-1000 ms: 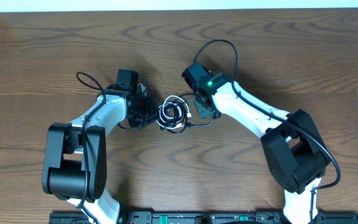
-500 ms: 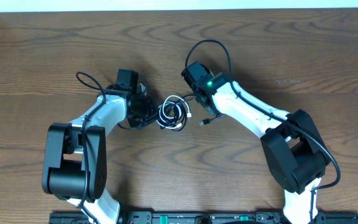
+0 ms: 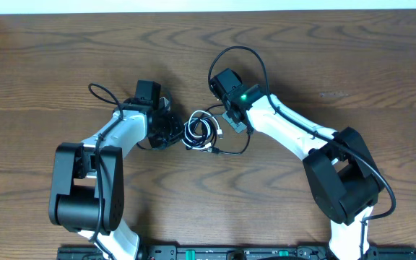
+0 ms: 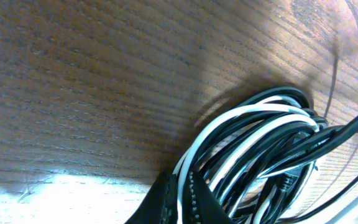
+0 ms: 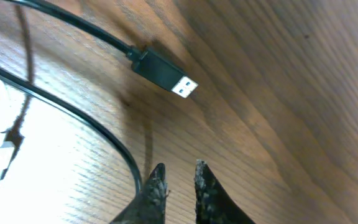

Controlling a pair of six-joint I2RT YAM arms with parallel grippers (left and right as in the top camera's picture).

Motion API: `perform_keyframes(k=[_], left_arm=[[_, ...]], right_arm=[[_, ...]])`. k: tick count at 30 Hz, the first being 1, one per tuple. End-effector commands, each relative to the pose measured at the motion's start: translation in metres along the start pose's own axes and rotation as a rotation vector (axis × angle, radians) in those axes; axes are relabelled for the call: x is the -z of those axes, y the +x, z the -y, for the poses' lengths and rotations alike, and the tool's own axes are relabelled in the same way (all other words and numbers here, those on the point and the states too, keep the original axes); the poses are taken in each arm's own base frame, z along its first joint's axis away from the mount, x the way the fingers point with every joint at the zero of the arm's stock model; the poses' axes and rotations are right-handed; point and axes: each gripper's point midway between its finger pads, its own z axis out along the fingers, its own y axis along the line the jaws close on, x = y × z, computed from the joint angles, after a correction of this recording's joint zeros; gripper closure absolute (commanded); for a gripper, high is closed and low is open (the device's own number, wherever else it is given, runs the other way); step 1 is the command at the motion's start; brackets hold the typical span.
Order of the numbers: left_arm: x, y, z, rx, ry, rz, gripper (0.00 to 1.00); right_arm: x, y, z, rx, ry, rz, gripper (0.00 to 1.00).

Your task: Untangle cables

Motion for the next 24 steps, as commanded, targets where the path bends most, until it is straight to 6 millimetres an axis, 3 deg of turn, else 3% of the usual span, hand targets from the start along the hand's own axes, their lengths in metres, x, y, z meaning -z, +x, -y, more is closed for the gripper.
perform_keyframes(k=[1,4,6,10,14,19,24], left_arm=[[-0.005,0.004,-0.009,0.005,-0.017,-0.015,0.91],[-0.005,0.003,-0.008,0.004,-0.016,-0.013,0.91],[-0.005,0.003,-0.008,0.003,-0.015,-0.012,0.88],[-0.005,0.005,0.000,-0.057,0.029,-0.025,0.83],[-0.004,0.008,0.013,-0.128,0.104,-0.046,0.67],[-0.005,0.007,0.004,-0.123,0.051,-0.035,0.66],[-0.012,0.012,0.003,-0.145,0.006,-0.036,0.66]], right_arm=[[0.003,-0.005,-0.020,-0.064,-0.126,0.014,0.82],[0.010,-0.008,-0.051,-0.087,-0.314,0.021,0.78],[0.014,-0.009,-0.061,-0.119,-0.388,0.020,0.76],[0.017,-0.010,-0.066,-0.145,-0.459,0.018,0.73],[0.023,-0.012,-0.072,-0.164,-0.555,0.024,0.73],[0.035,-0.017,-0.072,-0.227,-0.737,0.042,0.70],[0.048,-0.022,-0.059,-0.322,-0.905,0.062,0.67]])
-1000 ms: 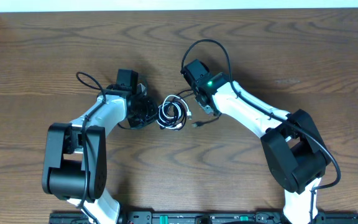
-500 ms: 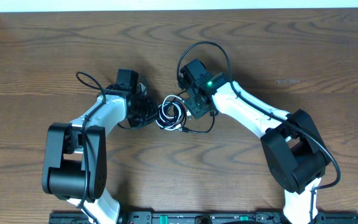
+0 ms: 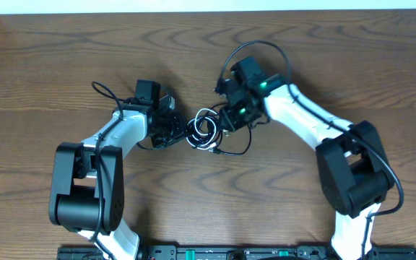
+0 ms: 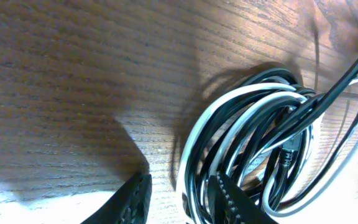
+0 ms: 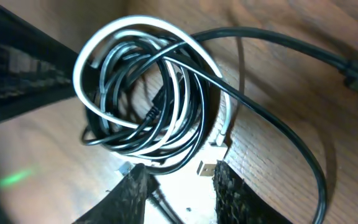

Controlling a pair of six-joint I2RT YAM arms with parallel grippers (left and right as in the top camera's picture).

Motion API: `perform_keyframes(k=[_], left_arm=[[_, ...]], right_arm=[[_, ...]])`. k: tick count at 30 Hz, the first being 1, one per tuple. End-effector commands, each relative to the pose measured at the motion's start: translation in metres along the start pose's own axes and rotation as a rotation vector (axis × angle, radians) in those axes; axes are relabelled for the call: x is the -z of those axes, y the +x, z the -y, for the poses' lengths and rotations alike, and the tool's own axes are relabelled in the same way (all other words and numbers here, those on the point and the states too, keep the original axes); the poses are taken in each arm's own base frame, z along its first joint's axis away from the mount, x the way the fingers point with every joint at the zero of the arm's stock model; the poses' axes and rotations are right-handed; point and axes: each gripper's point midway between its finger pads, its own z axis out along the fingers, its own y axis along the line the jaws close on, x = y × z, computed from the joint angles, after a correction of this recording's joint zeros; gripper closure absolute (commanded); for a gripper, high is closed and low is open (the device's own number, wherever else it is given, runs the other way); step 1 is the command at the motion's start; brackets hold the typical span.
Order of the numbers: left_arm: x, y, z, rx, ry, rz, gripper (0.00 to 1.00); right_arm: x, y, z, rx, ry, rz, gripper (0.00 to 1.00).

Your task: Untangle cables

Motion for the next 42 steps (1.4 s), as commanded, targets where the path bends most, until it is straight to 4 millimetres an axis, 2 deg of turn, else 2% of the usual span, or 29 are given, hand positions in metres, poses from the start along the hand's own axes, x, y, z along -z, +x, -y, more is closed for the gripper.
perform_keyframes(k=[1,7,9,11,16,20,21,23,25,27,29,34,37,42], left_arm=[[-0.013,0.010,-0.010,-0.022,-0.068,-0.023,0.66],[-0.025,0.016,0.002,-0.041,-0.077,-0.026,0.68],[-0.025,0.015,0.003,-0.029,-0.073,-0.020,0.78],[-0.025,0.014,0.003,-0.015,-0.072,-0.016,0.92],[-0.025,0.014,0.003,0.027,-0.072,-0.015,0.92],[-0.025,0.014,0.003,0.029,-0.073,-0.014,0.92],[-0.024,0.013,0.002,0.032,-0.073,-0.014,0.92],[-0.023,0.012,-0.001,0.042,-0.075,-0.015,0.83],[-0.019,0.011,-0.004,0.044,-0.070,-0.023,0.62],[-0.014,0.010,-0.003,0.013,-0.044,-0.039,0.54],[-0.007,0.008,-0.002,-0.009,-0.010,-0.046,0.52],[0.001,0.000,-0.009,0.022,0.021,-0.033,0.51],[0.002,-0.001,-0.010,0.025,0.021,-0.031,0.49],[0.002,-0.001,-0.010,0.020,0.020,-0.031,0.48]], right_arm=[[0.016,-0.009,-0.017,-0.055,-0.201,0.029,0.67],[0.032,-0.010,-0.027,-0.115,-0.359,0.031,0.65],[0.031,-0.004,-0.030,-0.130,-0.361,0.006,0.75],[0.027,0.004,-0.036,-0.147,-0.364,-0.032,0.78],[0.014,0.020,-0.054,-0.197,-0.343,-0.116,0.80],[-0.005,0.029,-0.044,-0.338,-0.139,-0.154,0.83],[-0.010,0.030,-0.040,-0.359,-0.078,-0.150,0.83],[-0.016,0.033,-0.034,-0.365,0.030,-0.138,0.80],[-0.022,0.035,-0.033,-0.344,0.106,-0.127,0.75],[-0.025,0.037,-0.029,-0.342,0.174,-0.117,0.74],[-0.028,0.038,-0.021,-0.357,0.236,-0.106,0.76],[-0.034,0.040,-0.010,-0.382,0.255,-0.113,0.83],[-0.045,0.041,-0.002,-0.413,0.261,-0.119,0.84],[-0.065,0.031,0.007,-0.395,0.249,-0.080,0.86]])
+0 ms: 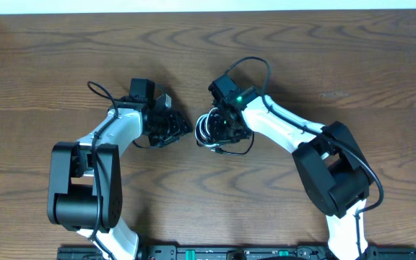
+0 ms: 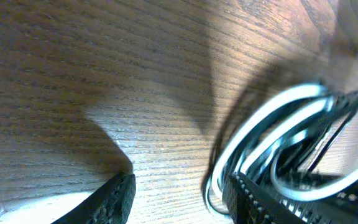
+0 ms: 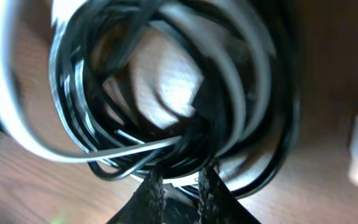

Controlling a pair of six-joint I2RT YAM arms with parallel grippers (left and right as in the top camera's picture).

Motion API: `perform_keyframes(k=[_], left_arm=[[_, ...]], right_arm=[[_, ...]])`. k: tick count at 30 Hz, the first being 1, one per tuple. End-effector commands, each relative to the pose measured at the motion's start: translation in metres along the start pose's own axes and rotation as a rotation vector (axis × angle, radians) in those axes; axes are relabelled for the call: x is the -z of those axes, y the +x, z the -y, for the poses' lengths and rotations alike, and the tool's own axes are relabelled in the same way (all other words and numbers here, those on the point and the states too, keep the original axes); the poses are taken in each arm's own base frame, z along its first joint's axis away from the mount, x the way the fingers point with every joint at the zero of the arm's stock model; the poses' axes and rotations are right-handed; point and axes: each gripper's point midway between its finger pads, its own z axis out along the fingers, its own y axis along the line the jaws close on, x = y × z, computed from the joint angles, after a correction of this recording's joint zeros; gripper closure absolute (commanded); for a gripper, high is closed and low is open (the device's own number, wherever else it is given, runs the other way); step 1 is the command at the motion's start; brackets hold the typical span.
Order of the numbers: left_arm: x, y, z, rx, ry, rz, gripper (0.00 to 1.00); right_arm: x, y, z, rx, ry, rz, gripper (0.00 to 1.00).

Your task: Untangle cables

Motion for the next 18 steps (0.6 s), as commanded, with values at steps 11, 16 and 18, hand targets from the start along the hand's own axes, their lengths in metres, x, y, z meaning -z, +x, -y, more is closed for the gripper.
perform_keyframes(k=[11,16,18], left_arm=[[-0.004,0.002,-0.007,-0.018,-0.020,-0.008,0.48],[-0.004,0.002,-0.007,-0.018,-0.020,-0.008,0.48],[-0.004,0.002,-0.007,-0.018,-0.020,-0.008,0.48]], right_arm=[[-0.022,-0.006,0.006,0.247,-0.014,-0.007,0.84],[-0.011,0.002,-0.001,0.217,-0.109,-0.069,0.80],[0.008,0.008,-0.014,0.259,-0.207,-0.110,0.78]])
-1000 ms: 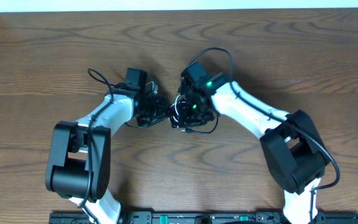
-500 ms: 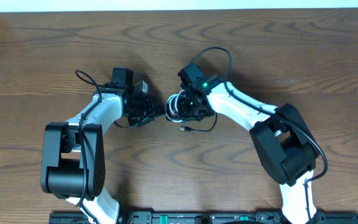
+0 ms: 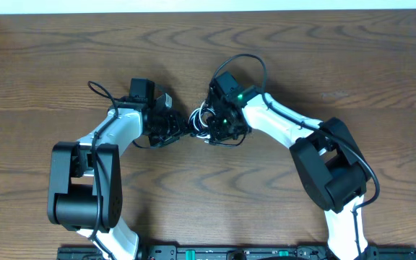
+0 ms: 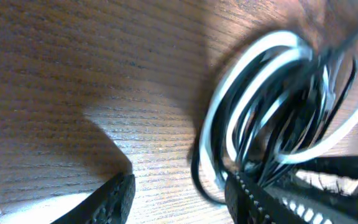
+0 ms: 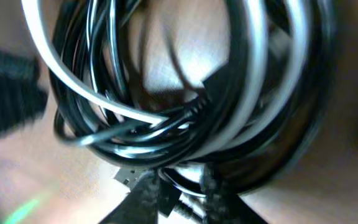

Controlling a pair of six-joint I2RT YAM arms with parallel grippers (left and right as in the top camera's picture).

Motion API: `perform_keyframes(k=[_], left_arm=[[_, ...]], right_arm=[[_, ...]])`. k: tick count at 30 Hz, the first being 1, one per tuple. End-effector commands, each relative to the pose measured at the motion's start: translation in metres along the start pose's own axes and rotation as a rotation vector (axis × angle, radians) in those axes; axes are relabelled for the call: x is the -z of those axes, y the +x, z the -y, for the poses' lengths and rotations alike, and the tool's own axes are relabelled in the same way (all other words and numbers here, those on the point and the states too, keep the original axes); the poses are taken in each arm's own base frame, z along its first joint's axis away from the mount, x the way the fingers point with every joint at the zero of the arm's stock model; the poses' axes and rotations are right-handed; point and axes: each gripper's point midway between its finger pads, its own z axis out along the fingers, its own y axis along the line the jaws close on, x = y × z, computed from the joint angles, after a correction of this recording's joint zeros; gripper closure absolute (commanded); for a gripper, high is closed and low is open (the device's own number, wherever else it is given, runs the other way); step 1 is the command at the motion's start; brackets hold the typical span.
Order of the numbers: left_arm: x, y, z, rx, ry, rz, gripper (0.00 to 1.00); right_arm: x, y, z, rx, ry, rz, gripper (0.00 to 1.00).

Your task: Untangle cables

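A coil of black and white cables lies at the table's middle, between my two grippers. In the right wrist view the coil fills the frame, and my right gripper is shut on strands at its near rim. From overhead that right gripper sits on the coil's right side. My left gripper stands open just left of it. In the left wrist view the coil leans over the right finger, with one black loop dipping into the gap of the left gripper.
The wooden table carries nothing else in view. A black tail of cable trails below the coil. Each arm's own wiring arches above its wrist, on the right and on the left.
The coil has shifted left and a little away from me with the right gripper, and now reaches the left gripper's fingers. The left gripper is still open in the same place.
The left gripper was shut on the coil while the right was shut on nothing beside a USB plug. Then both were open, the right one over the coil. Later the right gripper had closed on the coil's rim, and now the coil sits against the open left gripper.
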Motion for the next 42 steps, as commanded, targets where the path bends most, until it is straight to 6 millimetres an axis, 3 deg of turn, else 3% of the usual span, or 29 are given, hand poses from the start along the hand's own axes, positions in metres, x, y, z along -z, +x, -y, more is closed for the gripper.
perform_keyframes(k=[1,5,9,13,20,26,29,33,36,42], left_arm=[[-0.004,0.002,-0.008,-0.007,-0.026,-0.006,0.48],[-0.004,0.002,-0.008,-0.006,-0.026,-0.006,0.48],[-0.004,0.002,-0.008,-0.006,-0.026,-0.006,0.48],[-0.004,0.002,-0.008,-0.006,-0.026,-0.006,0.48],[-0.004,0.002,-0.009,-0.004,-0.030,-0.007,0.48],[-0.004,0.002,-0.009,-0.005,-0.030,-0.007,0.48],[-0.004,0.002,-0.009,-0.005,-0.030,-0.006,0.48],[-0.004,0.001,-0.008,-0.008,-0.028,-0.002,0.48],[-0.004,-0.001,-0.008,-0.011,-0.026,0.003,0.48],[-0.003,-0.006,-0.017,-0.012,-0.085,0.032,0.48]], right_arm=[[0.018,0.001,-0.016,0.075,-0.142,-0.042,0.78],[0.049,-0.013,-0.002,0.061,-0.064,-0.003,0.76],[0.057,-0.031,0.008,0.070,-0.018,0.066,0.73],[0.051,-0.044,0.018,0.036,0.041,0.117,0.70],[0.037,-0.043,0.030,-0.027,0.102,0.103,0.70],[0.028,-0.052,0.039,-0.022,0.131,0.130,0.73],[0.017,-0.058,0.040,-0.017,0.125,0.143,0.80],[0.002,-0.062,0.031,0.008,0.093,0.152,0.87],[-0.008,-0.070,0.014,0.088,0.032,0.175,0.88],[-0.023,-0.073,-0.018,0.263,-0.033,0.202,0.79]])
